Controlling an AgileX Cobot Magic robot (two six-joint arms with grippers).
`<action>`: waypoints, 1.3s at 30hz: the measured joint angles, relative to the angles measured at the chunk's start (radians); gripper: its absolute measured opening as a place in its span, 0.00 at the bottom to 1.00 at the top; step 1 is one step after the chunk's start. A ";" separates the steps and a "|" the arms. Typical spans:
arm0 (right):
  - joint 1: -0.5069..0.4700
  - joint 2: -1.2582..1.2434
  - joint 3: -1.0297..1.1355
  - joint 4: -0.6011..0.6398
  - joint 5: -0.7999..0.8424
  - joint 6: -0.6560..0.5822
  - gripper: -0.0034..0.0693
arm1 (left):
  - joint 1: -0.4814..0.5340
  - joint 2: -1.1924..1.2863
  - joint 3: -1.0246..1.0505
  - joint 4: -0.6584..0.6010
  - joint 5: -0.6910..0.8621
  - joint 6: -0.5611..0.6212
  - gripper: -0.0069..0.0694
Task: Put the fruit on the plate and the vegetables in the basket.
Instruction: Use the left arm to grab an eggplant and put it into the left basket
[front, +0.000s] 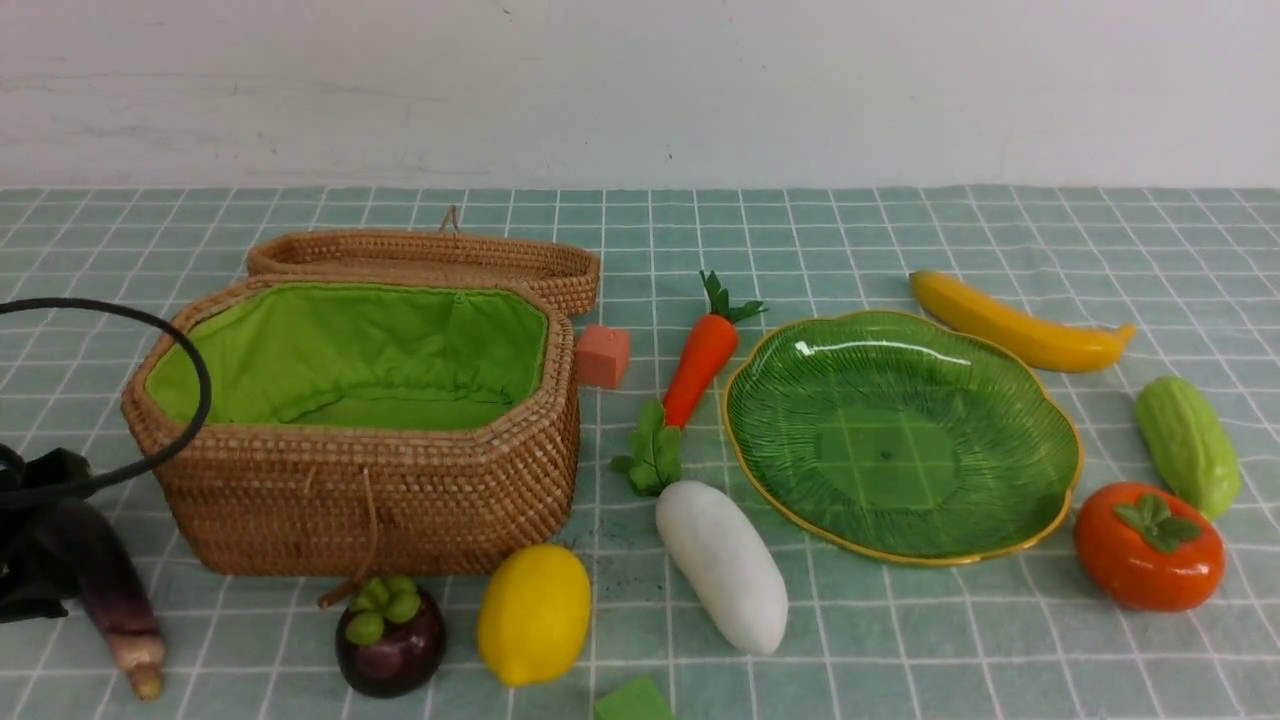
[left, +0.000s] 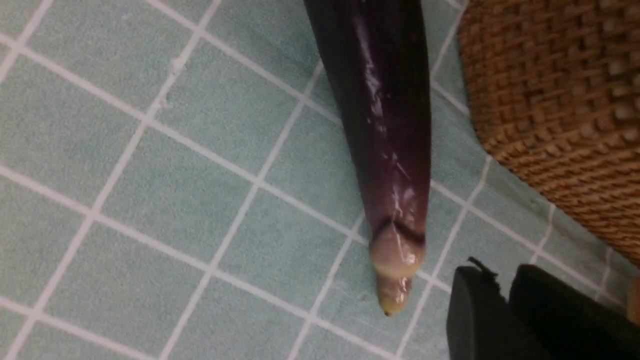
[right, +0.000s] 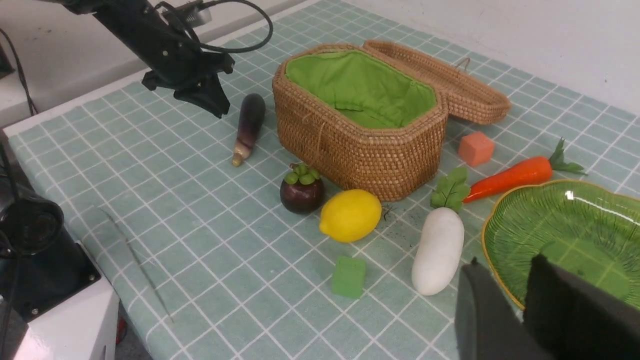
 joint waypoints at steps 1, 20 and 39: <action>0.000 0.000 0.000 -0.001 0.000 0.000 0.25 | 0.000 0.003 0.000 0.000 -0.003 0.000 0.29; 0.000 0.001 0.022 0.081 -0.102 -0.033 0.25 | 0.000 0.281 -0.002 -0.025 -0.292 0.011 0.74; 0.000 0.001 0.022 0.146 -0.101 -0.049 0.25 | 0.001 0.320 -0.011 -0.025 -0.321 0.014 0.50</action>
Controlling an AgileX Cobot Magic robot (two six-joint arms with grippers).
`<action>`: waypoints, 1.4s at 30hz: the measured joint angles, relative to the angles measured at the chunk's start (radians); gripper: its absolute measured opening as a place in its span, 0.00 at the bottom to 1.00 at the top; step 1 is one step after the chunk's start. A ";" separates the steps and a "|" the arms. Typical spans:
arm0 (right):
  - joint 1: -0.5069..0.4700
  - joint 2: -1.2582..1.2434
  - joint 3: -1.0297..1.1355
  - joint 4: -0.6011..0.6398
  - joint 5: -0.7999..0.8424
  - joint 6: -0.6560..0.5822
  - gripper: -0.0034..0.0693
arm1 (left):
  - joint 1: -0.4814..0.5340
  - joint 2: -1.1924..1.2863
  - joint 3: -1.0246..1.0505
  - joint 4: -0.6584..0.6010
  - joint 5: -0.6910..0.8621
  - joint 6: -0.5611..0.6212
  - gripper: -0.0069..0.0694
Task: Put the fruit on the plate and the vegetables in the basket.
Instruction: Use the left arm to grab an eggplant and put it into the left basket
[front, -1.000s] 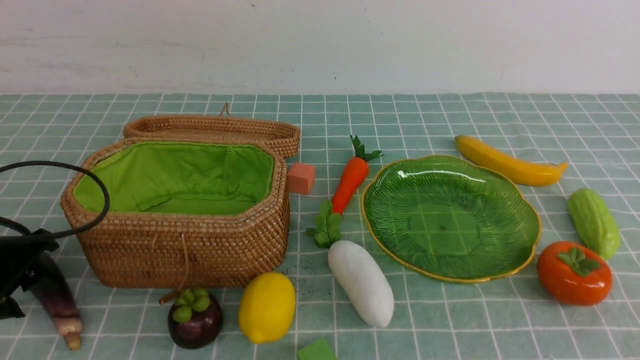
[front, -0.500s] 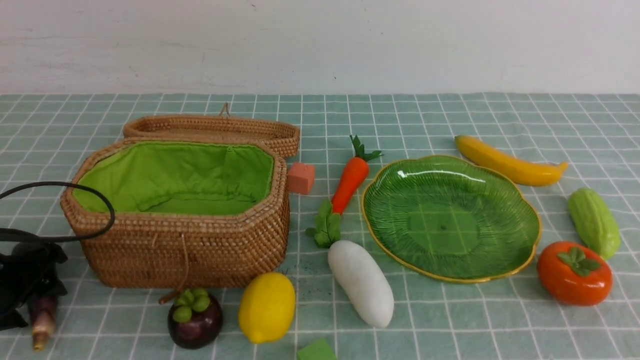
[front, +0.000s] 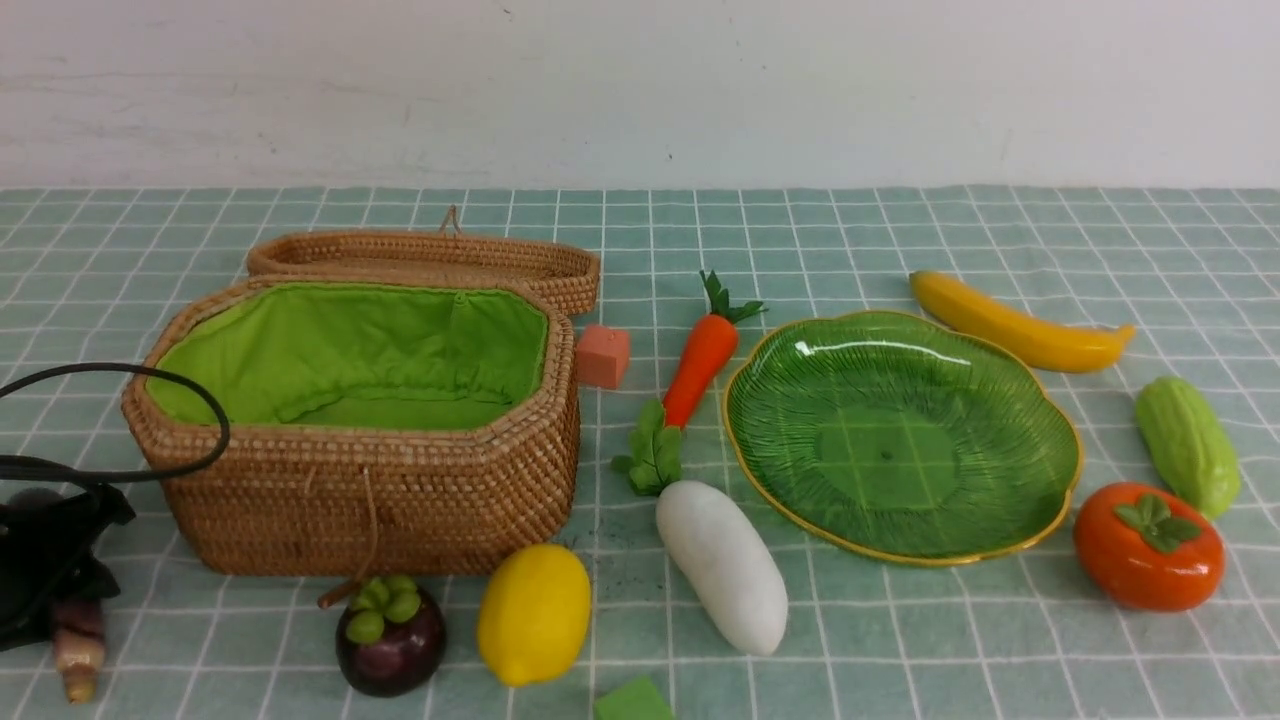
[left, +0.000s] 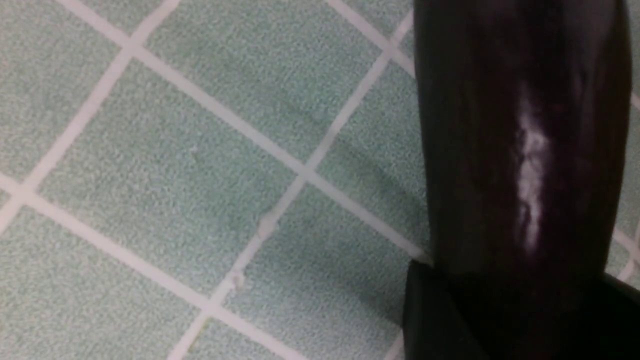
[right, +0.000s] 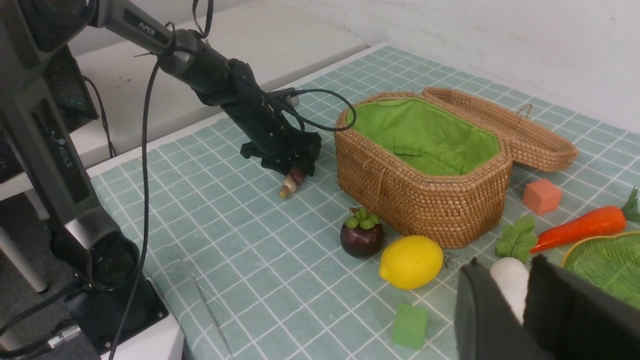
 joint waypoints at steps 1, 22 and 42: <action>0.000 0.000 0.000 0.004 0.000 0.000 0.25 | 0.000 -0.004 0.000 0.000 0.009 0.000 0.50; 0.000 0.000 0.000 -0.113 -0.049 0.079 0.26 | -0.289 -0.564 -0.205 0.045 0.370 0.456 0.50; 0.000 0.000 0.000 -0.215 0.038 0.131 0.27 | -0.522 -0.020 -0.620 0.505 0.450 0.823 0.56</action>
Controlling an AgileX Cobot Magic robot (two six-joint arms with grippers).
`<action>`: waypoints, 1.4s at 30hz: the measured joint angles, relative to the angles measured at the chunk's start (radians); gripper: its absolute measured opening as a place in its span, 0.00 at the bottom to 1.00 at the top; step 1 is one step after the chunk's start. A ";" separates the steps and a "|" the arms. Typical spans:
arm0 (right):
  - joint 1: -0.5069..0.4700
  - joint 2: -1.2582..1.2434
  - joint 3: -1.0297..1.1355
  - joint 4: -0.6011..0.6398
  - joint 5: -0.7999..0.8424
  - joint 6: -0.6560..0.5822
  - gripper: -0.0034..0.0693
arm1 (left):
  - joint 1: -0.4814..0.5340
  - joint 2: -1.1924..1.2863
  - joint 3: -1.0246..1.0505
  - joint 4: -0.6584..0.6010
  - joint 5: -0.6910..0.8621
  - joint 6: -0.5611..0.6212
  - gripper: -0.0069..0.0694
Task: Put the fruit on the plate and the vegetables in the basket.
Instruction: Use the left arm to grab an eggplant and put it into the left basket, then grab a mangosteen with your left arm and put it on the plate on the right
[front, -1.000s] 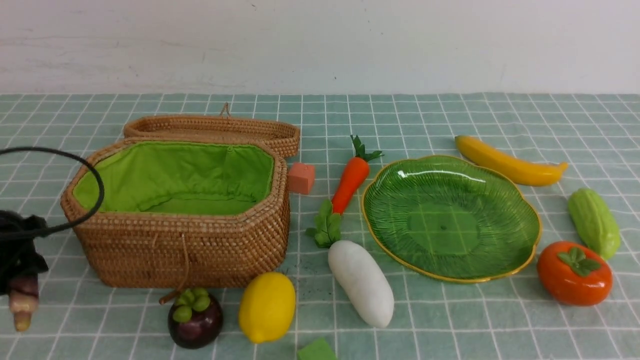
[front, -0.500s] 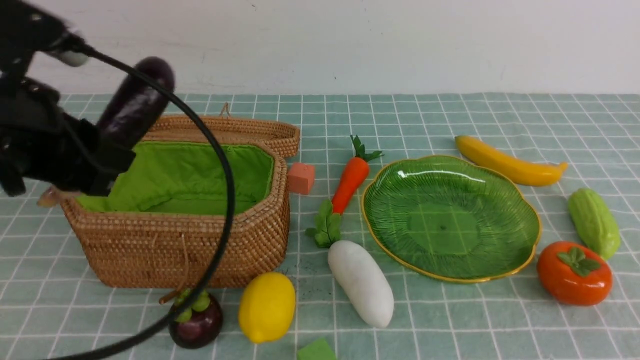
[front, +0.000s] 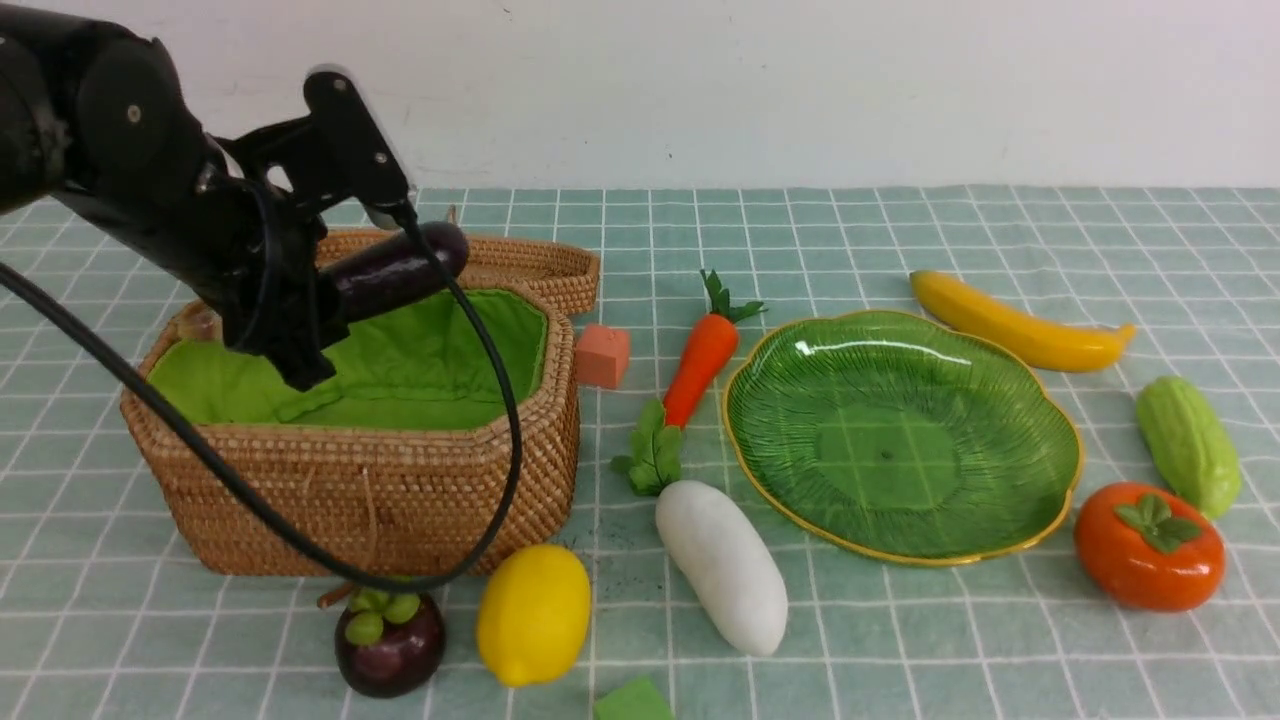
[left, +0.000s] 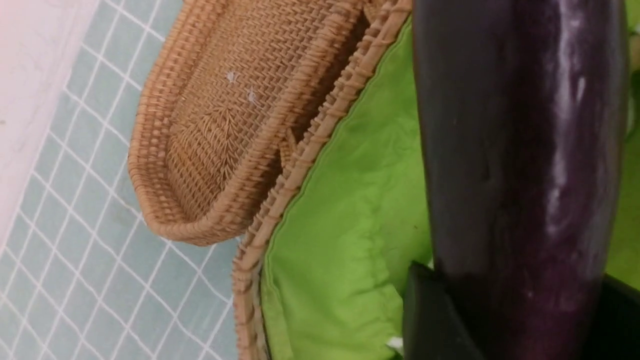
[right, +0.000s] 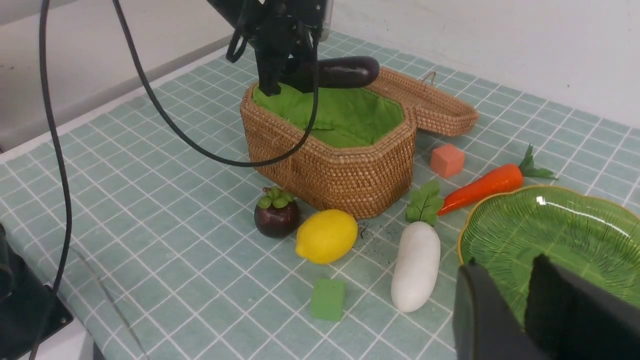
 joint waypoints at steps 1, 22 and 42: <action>0.000 0.000 0.000 0.000 0.000 0.000 0.27 | 0.000 0.002 0.000 0.006 0.000 0.000 0.61; 0.000 0.000 0.000 -0.017 0.016 0.000 0.27 | -0.140 -0.313 0.295 -0.165 0.209 -0.693 0.07; 0.000 0.000 0.000 -0.011 0.039 0.000 0.27 | -0.188 -0.096 0.578 -0.141 -0.312 -0.819 0.95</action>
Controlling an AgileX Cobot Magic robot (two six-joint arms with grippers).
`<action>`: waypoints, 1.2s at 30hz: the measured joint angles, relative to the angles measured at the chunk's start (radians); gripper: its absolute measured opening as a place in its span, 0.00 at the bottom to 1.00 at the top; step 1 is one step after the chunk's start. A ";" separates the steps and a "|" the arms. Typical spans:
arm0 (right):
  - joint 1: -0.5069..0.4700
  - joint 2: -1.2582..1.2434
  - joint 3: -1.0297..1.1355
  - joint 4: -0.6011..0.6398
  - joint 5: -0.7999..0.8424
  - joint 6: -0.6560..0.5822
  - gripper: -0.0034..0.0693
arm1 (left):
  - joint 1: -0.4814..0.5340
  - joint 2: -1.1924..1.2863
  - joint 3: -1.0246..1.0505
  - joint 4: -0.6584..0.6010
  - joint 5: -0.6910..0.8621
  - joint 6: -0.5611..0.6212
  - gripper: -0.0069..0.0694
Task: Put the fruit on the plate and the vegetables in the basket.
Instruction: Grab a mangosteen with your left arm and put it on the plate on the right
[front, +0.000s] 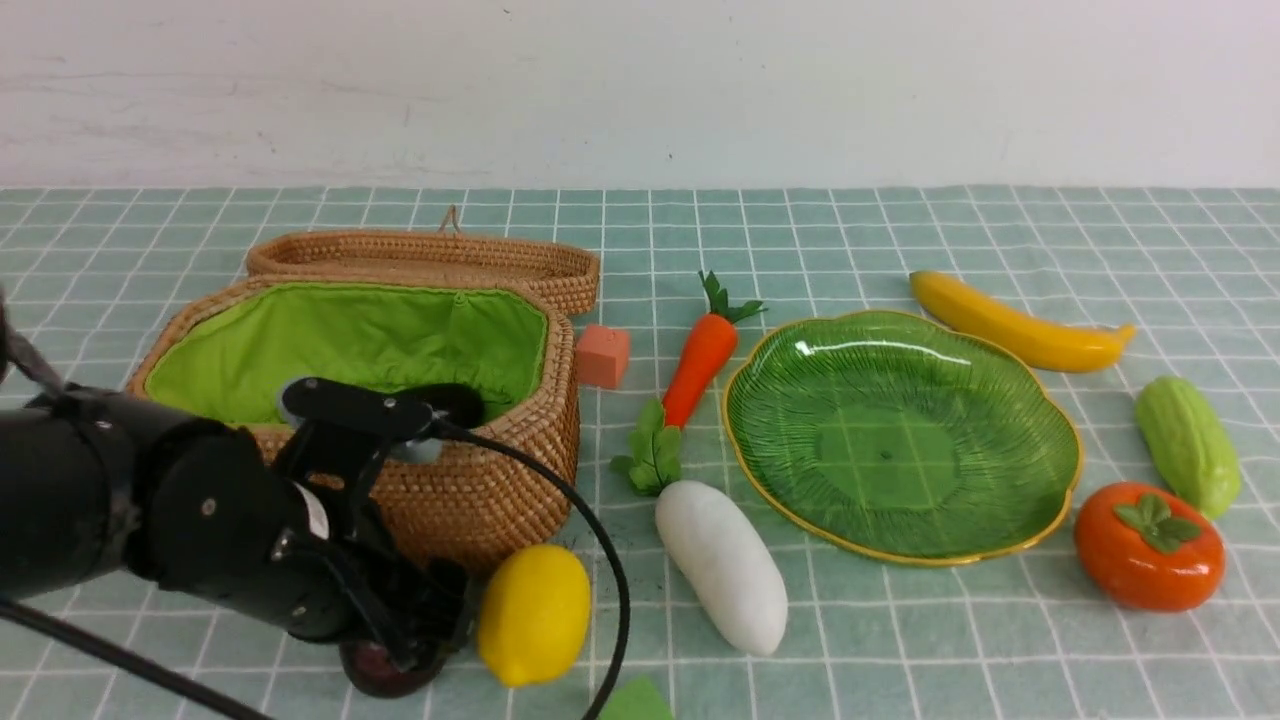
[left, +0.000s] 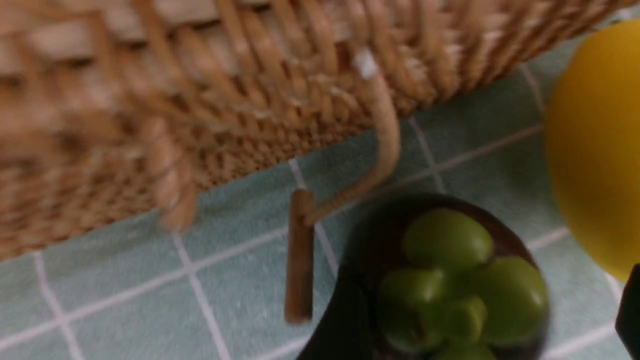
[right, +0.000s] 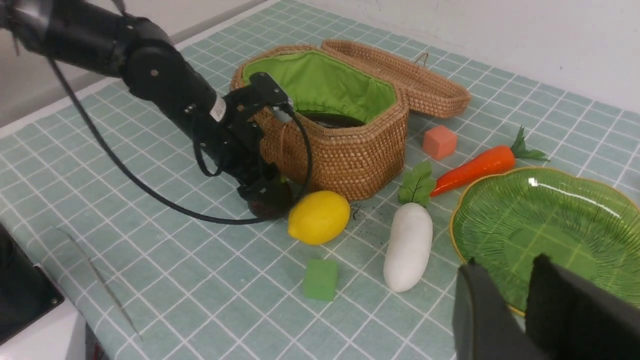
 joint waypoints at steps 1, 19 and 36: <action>0.000 0.000 0.000 0.007 0.001 0.000 0.27 | 0.000 0.031 0.000 0.000 -0.014 0.000 0.93; 0.000 0.000 0.000 0.045 0.006 0.030 0.27 | 0.000 -0.066 -0.016 -0.016 0.214 -0.068 0.81; 0.000 0.000 0.000 -0.387 0.016 0.431 0.28 | -0.270 0.121 -0.634 -0.244 0.277 0.258 0.81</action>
